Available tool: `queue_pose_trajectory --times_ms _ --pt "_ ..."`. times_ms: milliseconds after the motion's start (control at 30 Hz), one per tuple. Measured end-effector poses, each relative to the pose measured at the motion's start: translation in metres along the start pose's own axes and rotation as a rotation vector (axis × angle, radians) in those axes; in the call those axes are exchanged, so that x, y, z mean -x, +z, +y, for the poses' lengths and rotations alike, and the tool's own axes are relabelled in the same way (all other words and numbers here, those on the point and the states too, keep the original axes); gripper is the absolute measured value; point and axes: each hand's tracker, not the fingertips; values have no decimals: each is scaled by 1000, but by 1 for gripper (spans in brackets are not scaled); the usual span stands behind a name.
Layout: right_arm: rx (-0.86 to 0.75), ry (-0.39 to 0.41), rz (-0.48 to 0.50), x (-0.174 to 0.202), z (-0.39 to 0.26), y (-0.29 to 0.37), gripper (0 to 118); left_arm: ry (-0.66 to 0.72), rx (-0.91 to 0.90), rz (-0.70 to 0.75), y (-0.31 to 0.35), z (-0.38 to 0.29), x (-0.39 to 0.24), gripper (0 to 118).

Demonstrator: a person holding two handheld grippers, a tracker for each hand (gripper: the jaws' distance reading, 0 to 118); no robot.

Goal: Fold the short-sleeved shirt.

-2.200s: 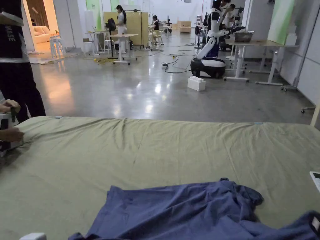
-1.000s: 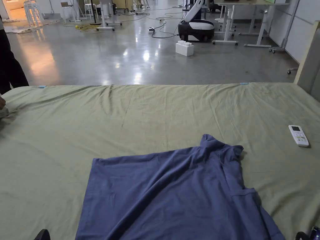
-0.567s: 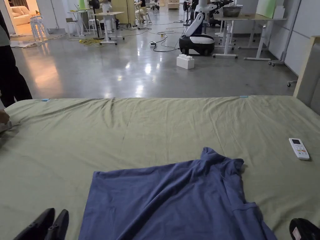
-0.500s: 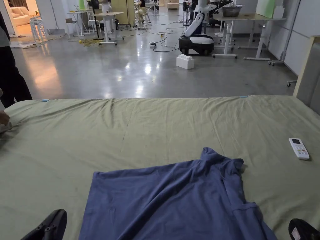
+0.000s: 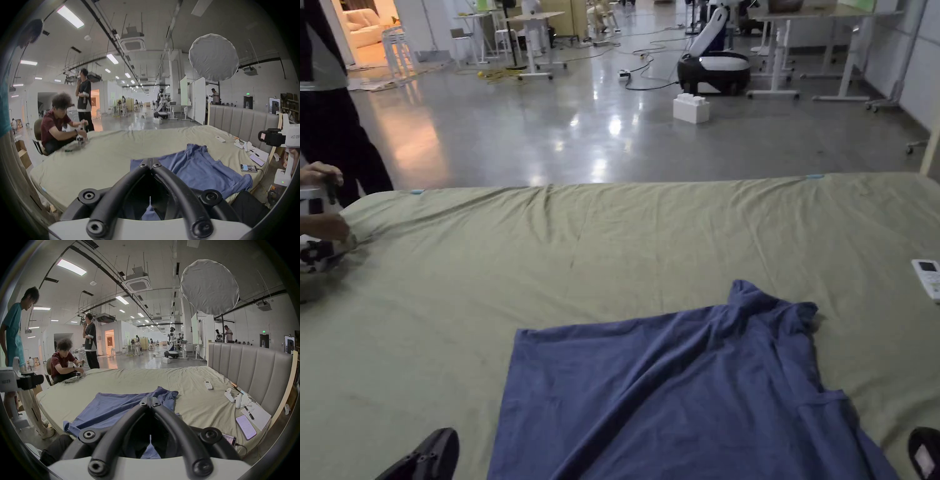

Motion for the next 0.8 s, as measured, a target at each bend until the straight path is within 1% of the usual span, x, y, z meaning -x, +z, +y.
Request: queue_pose_trajectory --times_ms 33,100,133,200,233,267,367,533,667,733,767,800 --pt "7 -4 2 0 -2 0 0 15 30 24 -5 -8 5 0" --pt "28 -23 3 -2 -7 0 0 54 120 23 -18 -28 19 0" --pt "41 -32 6 -4 -10 -1 0 69 138 39 -22 -39 25 5" --pt "65 -42 -2 -6 -16 0 0 69 187 39 -34 -63 36 52" --pt "77 -47 -4 -7 -17 0 0 71 228 23 -39 -73 41 72" --pt "86 -55 -4 -8 -18 0 0 84 279 12 -47 -85 46 78" --pt "117 -84 -9 -12 -25 0 0 120 353 -18 -63 -118 56 78" --pt "170 -93 -23 -13 -30 -1 0 166 487 -34 -97 -152 63 78" --pt "202 -89 -45 -19 -37 2 0 123 565 -62 -119 -162 59 58" --pt "214 -85 -59 -23 -40 5 0 132 573 -79 -124 -165 56 24" --pt "219 -84 -69 -25 -42 7 0 136 576 -84 -125 -165 53 17" --pt "225 -84 -76 -26 -40 10 0 94 591 -83 -126 -164 48 13"
